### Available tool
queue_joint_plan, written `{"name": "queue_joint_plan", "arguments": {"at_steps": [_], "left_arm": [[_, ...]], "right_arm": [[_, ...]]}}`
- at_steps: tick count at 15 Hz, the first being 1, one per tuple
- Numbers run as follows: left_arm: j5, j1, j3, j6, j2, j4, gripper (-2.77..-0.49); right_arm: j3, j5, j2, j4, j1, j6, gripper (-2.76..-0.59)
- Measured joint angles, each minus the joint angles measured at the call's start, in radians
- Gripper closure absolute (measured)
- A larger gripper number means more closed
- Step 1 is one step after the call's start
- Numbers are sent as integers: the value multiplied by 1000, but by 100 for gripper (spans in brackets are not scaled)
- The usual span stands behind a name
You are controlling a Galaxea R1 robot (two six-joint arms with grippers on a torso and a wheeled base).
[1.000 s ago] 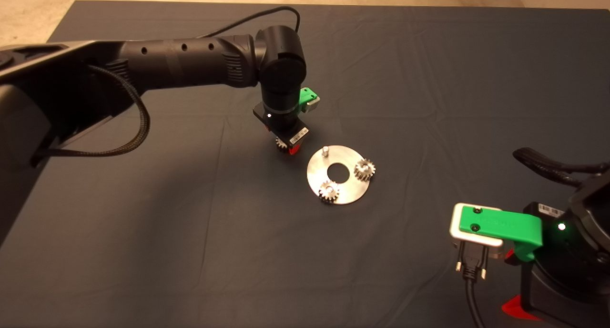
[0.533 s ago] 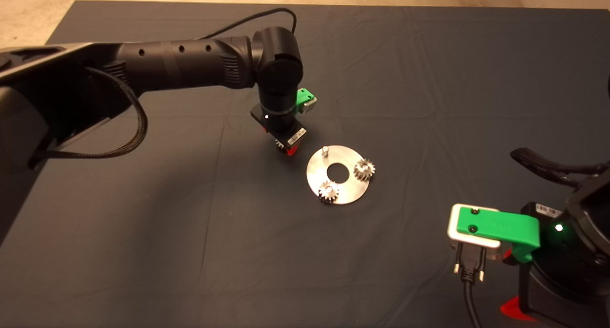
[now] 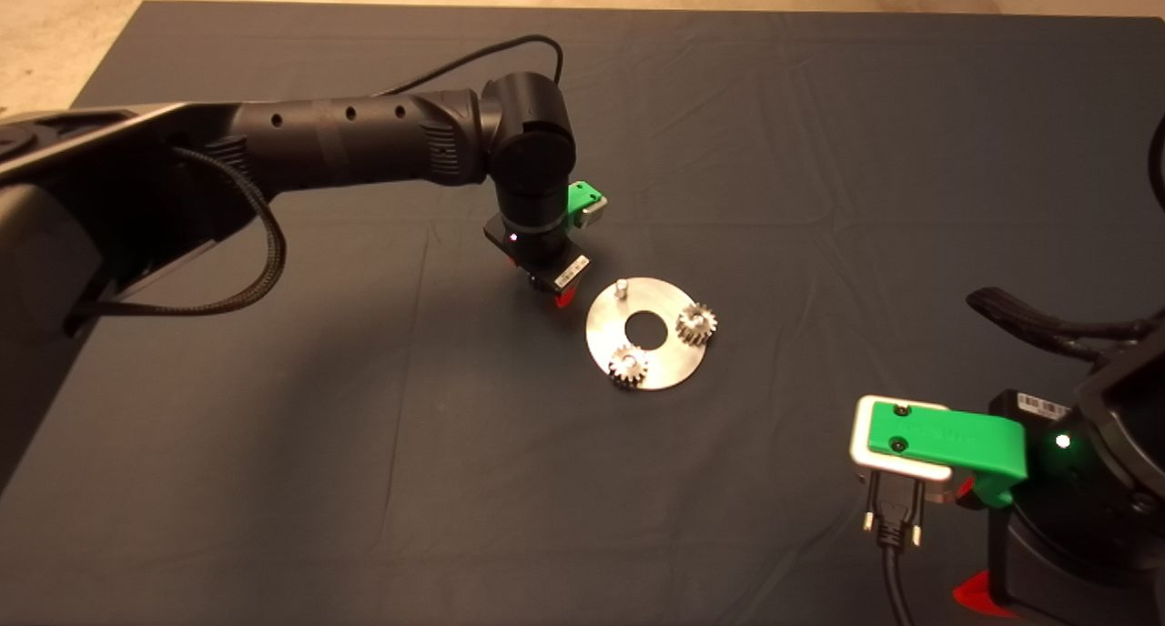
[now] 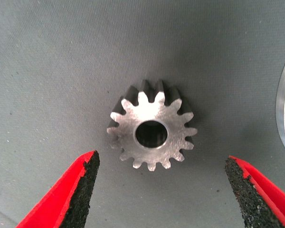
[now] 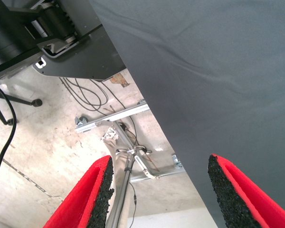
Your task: Install three planetary gears onto the carrier pins
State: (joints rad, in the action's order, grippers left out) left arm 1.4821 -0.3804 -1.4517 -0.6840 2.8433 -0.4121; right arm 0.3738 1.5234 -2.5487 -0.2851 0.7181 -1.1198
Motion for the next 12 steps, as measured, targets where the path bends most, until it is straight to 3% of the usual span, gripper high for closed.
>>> {"name": "queue_joint_plan", "arguments": {"at_steps": [7,12], "left_arm": [[0,0,-7,0,1,-23,-189],[-29,0,-20,-3,2,-26,-189]], "right_arm": [[0,1,-6,0,0,0,-147],[0,0,-14,0,0,0,-147]]}}
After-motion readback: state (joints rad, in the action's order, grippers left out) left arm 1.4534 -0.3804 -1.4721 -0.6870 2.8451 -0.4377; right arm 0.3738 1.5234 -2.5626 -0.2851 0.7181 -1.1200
